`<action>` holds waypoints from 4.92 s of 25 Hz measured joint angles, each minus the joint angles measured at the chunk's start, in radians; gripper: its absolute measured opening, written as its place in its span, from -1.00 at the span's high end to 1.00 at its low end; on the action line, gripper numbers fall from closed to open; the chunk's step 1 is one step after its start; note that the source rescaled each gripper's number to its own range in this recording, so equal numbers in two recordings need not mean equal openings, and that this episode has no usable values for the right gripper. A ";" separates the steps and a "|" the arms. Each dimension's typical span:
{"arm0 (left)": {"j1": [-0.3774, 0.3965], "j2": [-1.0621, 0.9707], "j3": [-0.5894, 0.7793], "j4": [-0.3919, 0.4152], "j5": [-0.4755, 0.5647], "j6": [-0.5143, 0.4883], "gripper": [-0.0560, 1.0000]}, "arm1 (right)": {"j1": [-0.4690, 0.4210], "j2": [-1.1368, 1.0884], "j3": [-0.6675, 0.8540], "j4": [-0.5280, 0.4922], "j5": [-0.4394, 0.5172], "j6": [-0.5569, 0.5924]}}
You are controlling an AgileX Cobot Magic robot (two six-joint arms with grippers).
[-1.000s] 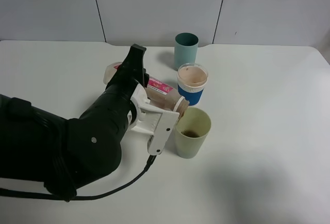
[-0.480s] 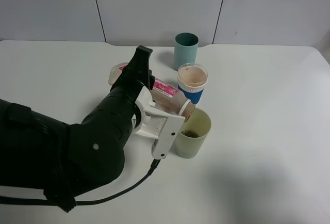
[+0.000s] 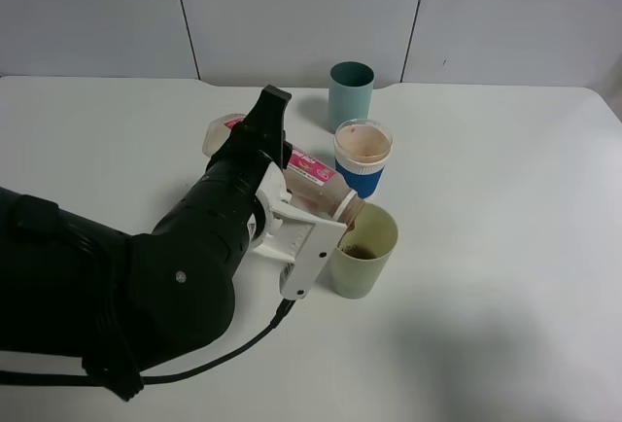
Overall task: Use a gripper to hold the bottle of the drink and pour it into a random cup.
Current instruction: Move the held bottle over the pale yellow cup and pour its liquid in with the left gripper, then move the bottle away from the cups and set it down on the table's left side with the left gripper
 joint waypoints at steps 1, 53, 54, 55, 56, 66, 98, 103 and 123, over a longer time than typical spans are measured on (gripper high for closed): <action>0.000 0.000 0.000 0.000 0.000 0.015 0.80 | 0.000 0.000 0.000 0.000 0.000 0.000; 0.000 0.000 -0.047 -0.001 -0.019 -0.068 0.80 | 0.000 0.000 0.000 0.000 0.000 0.000; 0.000 0.000 -0.050 -0.001 -0.020 -0.085 0.80 | 0.000 0.000 0.000 0.000 0.000 0.000; 0.000 0.000 -0.052 -0.001 -0.024 -0.103 0.80 | 0.000 0.000 0.000 0.000 0.000 0.000; 0.000 0.000 -0.054 -0.001 -0.025 -0.120 0.80 | 0.000 0.000 0.000 0.000 0.000 0.000; 0.024 -0.037 -0.055 -0.001 -0.063 -0.394 0.80 | 0.000 0.000 0.000 0.000 0.000 0.000; 0.452 -0.238 -0.056 -0.190 -0.604 -0.653 0.80 | 0.000 0.000 0.000 0.000 0.000 0.000; 0.521 -0.254 -0.056 -0.341 -0.733 -0.468 0.80 | 0.000 0.000 0.000 0.000 0.000 0.000; 0.812 -0.254 0.014 -1.053 -1.367 0.291 0.80 | 0.000 0.000 0.000 0.000 0.000 0.000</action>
